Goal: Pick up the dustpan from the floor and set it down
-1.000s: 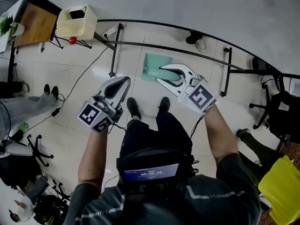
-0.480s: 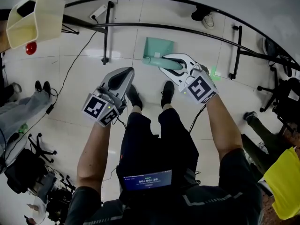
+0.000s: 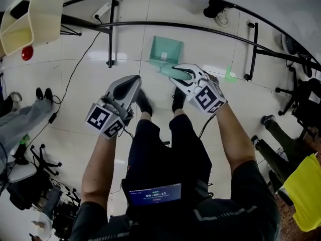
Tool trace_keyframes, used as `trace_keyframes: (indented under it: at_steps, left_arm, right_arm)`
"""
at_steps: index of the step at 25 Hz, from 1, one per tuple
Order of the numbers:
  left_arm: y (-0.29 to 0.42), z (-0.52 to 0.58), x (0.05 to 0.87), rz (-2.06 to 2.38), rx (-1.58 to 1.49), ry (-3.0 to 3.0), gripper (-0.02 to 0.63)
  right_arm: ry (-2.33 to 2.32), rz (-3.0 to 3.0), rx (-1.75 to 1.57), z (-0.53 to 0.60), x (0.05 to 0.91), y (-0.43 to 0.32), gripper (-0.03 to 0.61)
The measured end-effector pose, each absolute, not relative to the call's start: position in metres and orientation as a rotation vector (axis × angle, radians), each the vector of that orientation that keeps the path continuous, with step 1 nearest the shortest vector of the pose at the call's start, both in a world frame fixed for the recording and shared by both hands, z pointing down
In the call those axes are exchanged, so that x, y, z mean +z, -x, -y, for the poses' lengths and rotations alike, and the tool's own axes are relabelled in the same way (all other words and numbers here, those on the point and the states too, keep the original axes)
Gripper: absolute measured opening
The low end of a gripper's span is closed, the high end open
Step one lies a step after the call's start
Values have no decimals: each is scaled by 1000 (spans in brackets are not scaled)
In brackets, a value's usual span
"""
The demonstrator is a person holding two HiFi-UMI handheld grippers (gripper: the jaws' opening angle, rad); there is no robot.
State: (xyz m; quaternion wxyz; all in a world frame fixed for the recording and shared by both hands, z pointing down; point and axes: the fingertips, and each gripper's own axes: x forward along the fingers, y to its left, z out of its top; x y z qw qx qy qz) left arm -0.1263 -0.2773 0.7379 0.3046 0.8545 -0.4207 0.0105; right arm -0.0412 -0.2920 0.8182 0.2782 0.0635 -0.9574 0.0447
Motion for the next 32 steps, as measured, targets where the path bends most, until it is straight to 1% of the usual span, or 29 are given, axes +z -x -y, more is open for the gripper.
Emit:
trace_keyframes:
  at_steps: [4,6,9,11,18,22,26,29,32]
  left_arm:
    - [122,272,735,1097,18,-2264,28]
    - [119,268,732,1084,16,-2265,28]
    - [117,263,718,1089,11,-2277,28]
    - [115,262,705,1080,12,-2291,28]
    - [100,257,667,1051,35,-2338,28]
    - [95,247,608,1038,26,-2396,28]
    - [91,254,506,1064,-6,-2538,28]
    - [95,236,429,1111,-78,-2560,28]
    - [106,225,362,1198,-152,-2574,28]
  right_arm:
    - [-207,2523,175,277,825,32,135]
    - [-219,2490,179,266,828,28,155]
    - [-227,2422,149,250,829,21,163]
    - [-216,2396,167,240,826,15,206]
    - [-275,2410,193,235,785,-9,206]
    - [-341,2488,223,231,704,-14,206]
    - [-381,2643,187,251,573,-1,206]
    - [-429,2729,175,239,473,4,206]
    - [-443,2760,191,234,395,-2,206]
